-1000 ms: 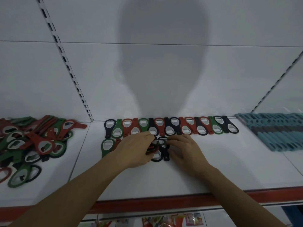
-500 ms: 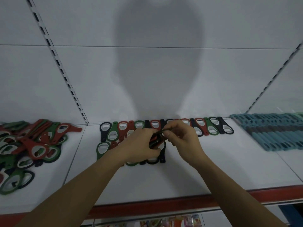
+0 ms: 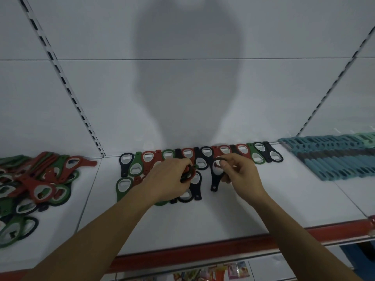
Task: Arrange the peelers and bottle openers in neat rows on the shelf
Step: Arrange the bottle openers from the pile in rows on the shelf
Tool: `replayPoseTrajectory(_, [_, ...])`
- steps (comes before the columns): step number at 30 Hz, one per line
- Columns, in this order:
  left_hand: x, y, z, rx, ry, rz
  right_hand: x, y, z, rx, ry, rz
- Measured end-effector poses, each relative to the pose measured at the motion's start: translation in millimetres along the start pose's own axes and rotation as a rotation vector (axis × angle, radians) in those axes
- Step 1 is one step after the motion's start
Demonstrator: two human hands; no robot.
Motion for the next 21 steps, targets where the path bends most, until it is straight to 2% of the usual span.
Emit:
replayPoseTrajectory(5, [2, -2, -2, 0.008, -0.038, -0.019, -1, 5, 1, 0.006, -0.024, 0.025])
replayPoseTrajectory(9, [7, -6, -5, -0.002, -0.069, -0.011, -5, 12, 11, -0.106, -0.073, 0.039])
replayPoseTrajectory(14, [14, -8, -8, 0.005, -0.125, 0.018, 16, 28, 18, -0.223, 0.358, 0.218])
replayPoseTrajectory(16, [17, -9, -9, 0.0, -0.15, 0.03, 21, 33, 13, -0.214, 0.485, 0.279])
replayPoseTrajectory(19, [21, -9, -9, -0.011, -0.18, 0.059, 29, 35, 1, -0.151, 0.574, 0.377])
replayPoseTrajectory(21, [23, -9, -10, -0.016, -0.202, 0.071, 30, 35, -3, -0.11, 0.577, 0.378])
Point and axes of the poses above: each hand's wrist, its own y-axis away from the middle knuckle, its own x-axis out of the palm, z = x × y, the point moved 9 cm from there along -y, towards the middle knuckle, and after that the axes turned 15 degrees about z, right-handed, at the moved point
